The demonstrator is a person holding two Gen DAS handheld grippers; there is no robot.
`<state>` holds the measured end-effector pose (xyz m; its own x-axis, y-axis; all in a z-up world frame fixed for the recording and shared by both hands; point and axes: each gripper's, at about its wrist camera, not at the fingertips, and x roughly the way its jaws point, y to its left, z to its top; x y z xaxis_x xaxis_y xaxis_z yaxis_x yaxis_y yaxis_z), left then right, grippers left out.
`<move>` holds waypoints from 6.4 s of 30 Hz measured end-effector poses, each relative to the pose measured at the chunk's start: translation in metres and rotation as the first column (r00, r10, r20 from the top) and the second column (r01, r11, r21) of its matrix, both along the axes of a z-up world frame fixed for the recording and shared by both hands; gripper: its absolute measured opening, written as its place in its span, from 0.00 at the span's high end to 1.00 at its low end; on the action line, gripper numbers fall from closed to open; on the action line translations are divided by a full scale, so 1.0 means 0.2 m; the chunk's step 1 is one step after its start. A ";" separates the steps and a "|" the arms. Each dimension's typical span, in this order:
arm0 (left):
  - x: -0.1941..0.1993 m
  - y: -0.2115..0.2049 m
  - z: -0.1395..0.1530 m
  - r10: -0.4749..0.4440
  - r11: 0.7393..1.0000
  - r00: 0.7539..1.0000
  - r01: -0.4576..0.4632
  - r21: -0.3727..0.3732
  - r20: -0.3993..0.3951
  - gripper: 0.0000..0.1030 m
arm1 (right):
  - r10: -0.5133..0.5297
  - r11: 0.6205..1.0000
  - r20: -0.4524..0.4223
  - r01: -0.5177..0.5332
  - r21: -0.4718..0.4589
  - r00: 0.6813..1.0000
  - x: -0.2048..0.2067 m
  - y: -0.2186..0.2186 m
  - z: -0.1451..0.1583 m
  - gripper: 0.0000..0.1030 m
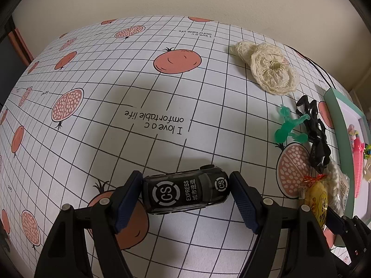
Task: Organize objects
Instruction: 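Lift the car and snack bag and carry both toward the green tray, then lower the car with the left gripper while the right lowers the snack bag into the tray, then open the left gripper to release the car while the right releases the snack bag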
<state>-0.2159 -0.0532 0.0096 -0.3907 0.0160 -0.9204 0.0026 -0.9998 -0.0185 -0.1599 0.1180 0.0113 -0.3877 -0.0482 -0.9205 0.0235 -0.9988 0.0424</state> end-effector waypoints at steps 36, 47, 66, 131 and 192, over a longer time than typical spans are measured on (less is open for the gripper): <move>0.08 0.10 0.30 -0.011 1.000 0.991 0.014 0.023 -0.131 0.25 | -0.039 0.999 -0.125 0.034 -0.041 0.991 0.07 0.22 0.27 0.62; 0.13 0.31 0.41 -0.080 0.996 0.980 0.086 0.027 -0.184 0.25 | -0.113 0.993 -0.136 0.109 -0.040 0.984 0.10 0.47 0.31 0.62; 0.28 0.71 0.53 -0.227 0.968 0.945 0.246 0.053 -0.236 0.25 | -0.270 0.963 -0.113 0.268 -0.035 0.956 0.19 0.94 0.28 0.62; 0.52 1.38 0.16 -0.554 0.832 0.831 0.554 -0.021 -0.037 0.25 | -0.374 0.927 -0.018 0.373 -0.041 0.927 0.26 1.31 0.11 0.61; 0.29 0.88 0.29 -0.176 0.970 0.978 0.191 0.151 -0.109 0.23 | -0.336 0.941 -0.085 0.333 -0.054 0.938 0.23 1.26 0.17 0.32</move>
